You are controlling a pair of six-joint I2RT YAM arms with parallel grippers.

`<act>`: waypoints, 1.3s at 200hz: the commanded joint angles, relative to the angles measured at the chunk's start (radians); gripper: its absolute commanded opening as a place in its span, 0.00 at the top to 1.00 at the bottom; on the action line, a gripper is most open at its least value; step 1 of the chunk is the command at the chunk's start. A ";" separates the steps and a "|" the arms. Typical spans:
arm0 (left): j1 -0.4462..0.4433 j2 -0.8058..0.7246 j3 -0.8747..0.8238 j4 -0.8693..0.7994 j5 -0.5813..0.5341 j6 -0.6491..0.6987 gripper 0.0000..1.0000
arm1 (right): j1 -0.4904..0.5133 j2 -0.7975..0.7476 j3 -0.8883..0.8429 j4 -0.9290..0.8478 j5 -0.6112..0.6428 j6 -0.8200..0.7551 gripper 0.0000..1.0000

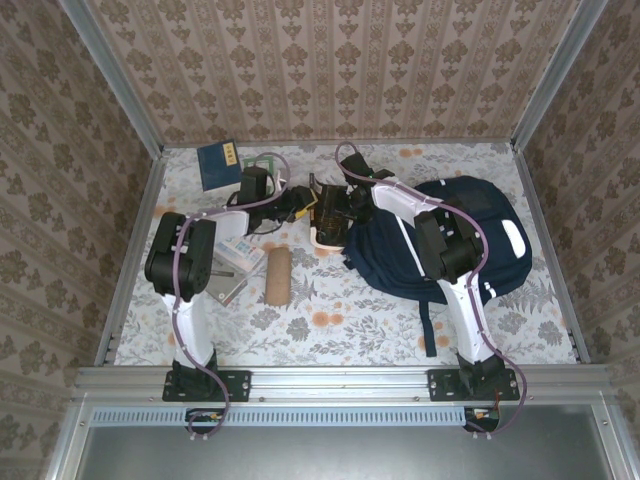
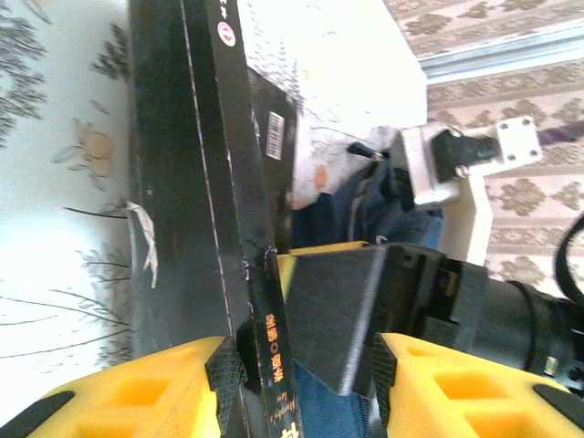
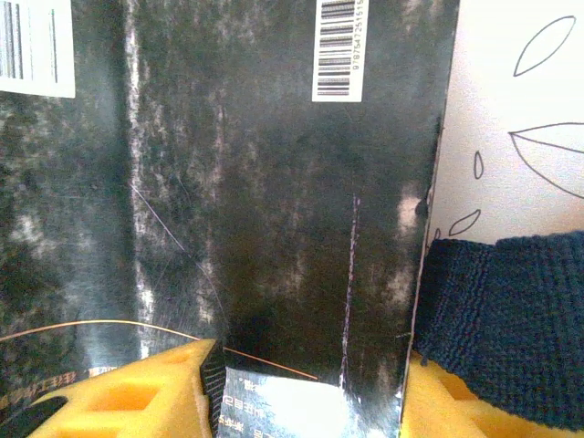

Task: Pack the student bag
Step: Pick up the book at the center of the table.

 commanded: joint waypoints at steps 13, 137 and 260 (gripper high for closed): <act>-0.035 0.014 0.083 -0.377 -0.058 0.192 0.52 | 0.050 -0.004 -0.033 0.034 -0.107 0.007 0.50; -0.040 0.042 0.123 -0.358 -0.020 0.216 0.81 | 0.050 -0.032 -0.045 0.033 -0.098 -0.008 0.50; 0.024 -0.225 0.068 -0.352 0.002 0.200 1.00 | 0.045 -0.443 -0.147 -0.235 0.203 -0.322 0.22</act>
